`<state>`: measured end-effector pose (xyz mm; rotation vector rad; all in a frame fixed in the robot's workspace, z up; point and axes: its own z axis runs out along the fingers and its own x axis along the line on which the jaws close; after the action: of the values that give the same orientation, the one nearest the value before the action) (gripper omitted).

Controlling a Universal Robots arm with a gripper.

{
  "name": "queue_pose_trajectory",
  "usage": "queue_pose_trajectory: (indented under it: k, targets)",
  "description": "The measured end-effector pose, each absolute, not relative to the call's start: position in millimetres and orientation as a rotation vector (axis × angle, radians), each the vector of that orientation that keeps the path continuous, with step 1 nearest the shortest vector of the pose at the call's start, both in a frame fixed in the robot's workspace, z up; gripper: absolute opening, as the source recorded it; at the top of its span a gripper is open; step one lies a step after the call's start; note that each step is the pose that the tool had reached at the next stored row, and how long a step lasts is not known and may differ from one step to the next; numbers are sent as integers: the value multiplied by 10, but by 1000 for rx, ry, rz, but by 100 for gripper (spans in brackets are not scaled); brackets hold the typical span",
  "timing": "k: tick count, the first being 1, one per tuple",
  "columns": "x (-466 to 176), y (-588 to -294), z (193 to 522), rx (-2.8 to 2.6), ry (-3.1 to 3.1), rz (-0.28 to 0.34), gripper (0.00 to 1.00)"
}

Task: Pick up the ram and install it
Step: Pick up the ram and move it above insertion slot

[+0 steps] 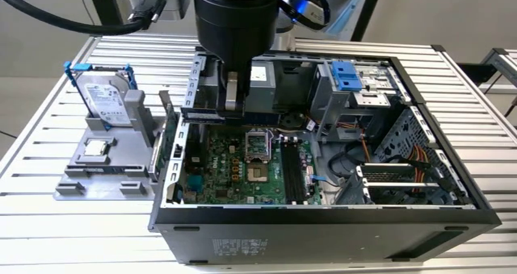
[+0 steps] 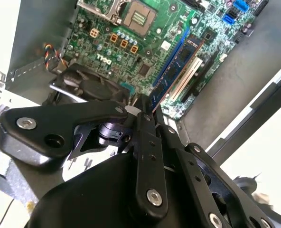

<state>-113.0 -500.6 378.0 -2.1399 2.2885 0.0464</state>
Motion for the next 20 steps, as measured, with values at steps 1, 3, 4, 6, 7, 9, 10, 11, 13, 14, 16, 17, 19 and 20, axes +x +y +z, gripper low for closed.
queue_pose_trajectory:
  k: [1, 3, 4, 6, 7, 9, 10, 11, 13, 14, 16, 17, 19, 20]
  targets:
    - [-1115, -5006, 3780, -2140, 2288, 46, 0]
    - [-1083, -5006, 3780, -2140, 2288, 46, 0]
    - [-1067, -5006, 3780, -2140, 2288, 46, 0]
    - [-1037, -5006, 3780, -2140, 2288, 46, 0]
    - [-1022, -5006, 3780, -2140, 2288, 46, 0]
    - [-992, -5006, 3781, -2140, 2289, 46, 0]
    - [-977, -5006, 3780, -2140, 2289, 46, 0]
    - [-963, -5006, 3780, -2140, 2289, 46, 0]
    - [-933, -5006, 3780, -2140, 2288, 46, 0]
    - [-918, -5006, 3780, -2140, 2288, 46, 0]
    - [-889, -5006, 3780, -2140, 2288, 46, 0]
    - [-875, -5006, 3780, -2140, 2288, 46, 0]
    - [-844, -5006, 3780, -2140, 2288, 46, 0]
    - [-828, -5006, 3780, -2140, 2288, 46, 0]
